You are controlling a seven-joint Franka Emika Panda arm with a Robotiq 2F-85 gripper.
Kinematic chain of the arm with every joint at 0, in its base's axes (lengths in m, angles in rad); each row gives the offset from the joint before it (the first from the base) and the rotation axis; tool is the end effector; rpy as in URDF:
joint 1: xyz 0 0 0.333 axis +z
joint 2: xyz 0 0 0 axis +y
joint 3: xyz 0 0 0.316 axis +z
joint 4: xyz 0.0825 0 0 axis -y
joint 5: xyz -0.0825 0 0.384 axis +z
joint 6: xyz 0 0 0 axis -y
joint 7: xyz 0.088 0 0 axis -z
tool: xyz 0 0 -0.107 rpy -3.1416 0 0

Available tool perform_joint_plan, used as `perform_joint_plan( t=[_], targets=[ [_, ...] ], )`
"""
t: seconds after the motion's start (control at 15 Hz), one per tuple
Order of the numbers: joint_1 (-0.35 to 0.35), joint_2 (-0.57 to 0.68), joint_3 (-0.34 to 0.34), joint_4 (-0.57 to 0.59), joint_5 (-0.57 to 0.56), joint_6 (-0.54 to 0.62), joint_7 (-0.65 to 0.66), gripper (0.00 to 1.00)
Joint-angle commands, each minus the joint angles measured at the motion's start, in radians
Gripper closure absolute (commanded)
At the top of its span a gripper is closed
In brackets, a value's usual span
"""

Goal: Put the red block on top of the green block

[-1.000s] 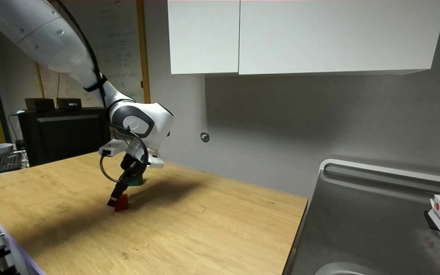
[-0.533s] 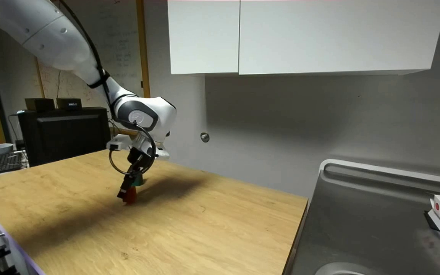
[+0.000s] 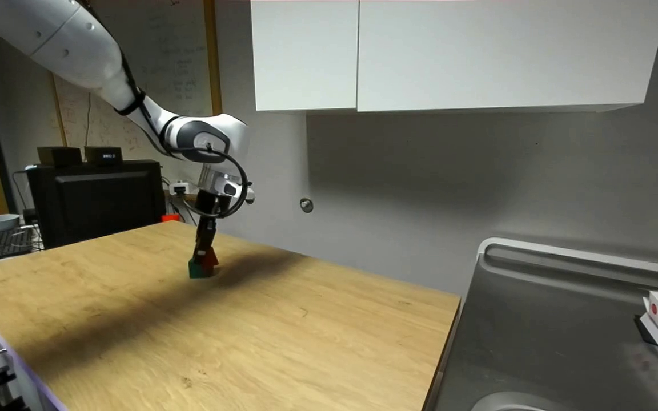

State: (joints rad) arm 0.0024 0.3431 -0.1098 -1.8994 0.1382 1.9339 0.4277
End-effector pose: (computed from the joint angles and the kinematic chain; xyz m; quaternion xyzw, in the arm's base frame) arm 0.5856 -0.0510 0.3011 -0.9429 0.2935 0.1565 0.0166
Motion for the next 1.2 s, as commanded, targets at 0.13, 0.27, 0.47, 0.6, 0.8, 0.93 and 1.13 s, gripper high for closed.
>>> perform_joint_plan(
  t=[0.13,0.27,0.47,0.6,0.8,0.93,1.13],
  targets=[
    [0.053,0.007,0.044,0.100,-0.056,-0.076,0.017,0.82],
    [0.069,0.018,0.060,0.125,-0.058,-0.099,0.012,0.82],
    [0.080,0.039,0.077,0.161,-0.050,-0.137,0.003,0.82],
    [0.077,0.061,0.084,0.191,-0.033,-0.173,-0.006,0.82],
    [0.072,0.099,0.085,0.233,-0.028,-0.225,-0.014,0.82],
    [0.068,0.128,0.084,0.266,-0.024,-0.257,-0.017,0.82],
    [0.065,0.175,0.085,0.319,-0.017,-0.298,-0.022,0.82]
  ],
)
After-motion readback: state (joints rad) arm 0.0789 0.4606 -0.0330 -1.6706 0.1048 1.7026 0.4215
